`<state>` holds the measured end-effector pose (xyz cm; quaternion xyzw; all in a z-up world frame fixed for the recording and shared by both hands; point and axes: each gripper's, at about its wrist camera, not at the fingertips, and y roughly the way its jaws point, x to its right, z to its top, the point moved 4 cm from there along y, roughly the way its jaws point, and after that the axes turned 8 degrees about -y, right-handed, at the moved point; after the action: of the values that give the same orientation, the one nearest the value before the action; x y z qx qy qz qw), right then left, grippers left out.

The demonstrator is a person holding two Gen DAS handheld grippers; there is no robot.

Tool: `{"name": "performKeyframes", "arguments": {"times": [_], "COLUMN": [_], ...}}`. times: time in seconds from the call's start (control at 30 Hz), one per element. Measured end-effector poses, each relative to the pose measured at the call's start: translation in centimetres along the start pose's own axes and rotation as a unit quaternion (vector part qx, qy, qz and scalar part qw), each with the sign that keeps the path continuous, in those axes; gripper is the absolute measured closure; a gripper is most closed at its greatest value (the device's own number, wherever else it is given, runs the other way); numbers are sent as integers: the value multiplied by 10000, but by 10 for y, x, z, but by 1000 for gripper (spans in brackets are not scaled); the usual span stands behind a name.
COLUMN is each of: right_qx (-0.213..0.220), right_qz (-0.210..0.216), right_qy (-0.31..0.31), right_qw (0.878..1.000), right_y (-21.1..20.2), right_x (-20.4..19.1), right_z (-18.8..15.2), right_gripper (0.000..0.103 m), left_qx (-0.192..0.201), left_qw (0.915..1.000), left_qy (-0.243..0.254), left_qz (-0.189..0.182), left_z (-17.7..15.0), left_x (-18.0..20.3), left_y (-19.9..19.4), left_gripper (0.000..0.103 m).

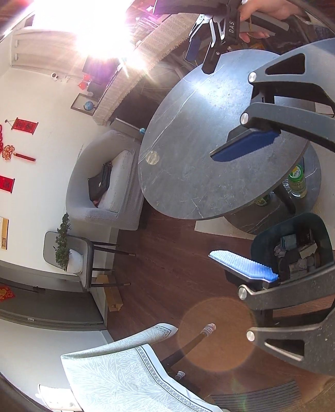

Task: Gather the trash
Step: 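Withdraw both tools from the bin back over the empty table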

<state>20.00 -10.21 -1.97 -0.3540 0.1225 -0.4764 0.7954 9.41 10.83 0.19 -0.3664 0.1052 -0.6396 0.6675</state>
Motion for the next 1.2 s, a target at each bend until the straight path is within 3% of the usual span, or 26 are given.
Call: {"name": "performKeyframes", "arguments": {"times": [0.07, 0.17, 0.27, 0.43, 0.7, 0.83, 1.2], "right_qx": [-136, -1, -300, -500, -760, -943, -944], "right_qz": [-313, -698, -968, -1010, -810, -569, -562], "right_qy": [88, 141, 331, 561, 855, 1110, 1084], "right_qw": [9994, 9975, 9943, 9920, 9901, 9877, 9880], "right_y": [8, 18, 41, 78, 107, 115, 114], "right_x": [17, 49, 82, 113, 127, 131, 129], "right_z": [-6, -10, -18, -21, -23, -26, -24], "right_gripper": [4, 4, 3, 3, 3, 2, 2], "left_qx": [-41, 22, 47, -39, 66, 46, 150], "left_qw": [10000, 10000, 9999, 9999, 9999, 10000, 9997], "left_qy": [-1, -8, -97, -147, 107, 66, -162], "left_qz": [16, 59, 93, 26, 18, -21, -97], "left_z": [1, 1, 2, -2, -2, -2, 5], "left_x": [3, 6, 4, 9, 16, 13, -7], "left_y": [5, 7, 11, 13, 7, 6, -11], "left_gripper": [23, 19, 18, 18, 18, 18, 18]}}
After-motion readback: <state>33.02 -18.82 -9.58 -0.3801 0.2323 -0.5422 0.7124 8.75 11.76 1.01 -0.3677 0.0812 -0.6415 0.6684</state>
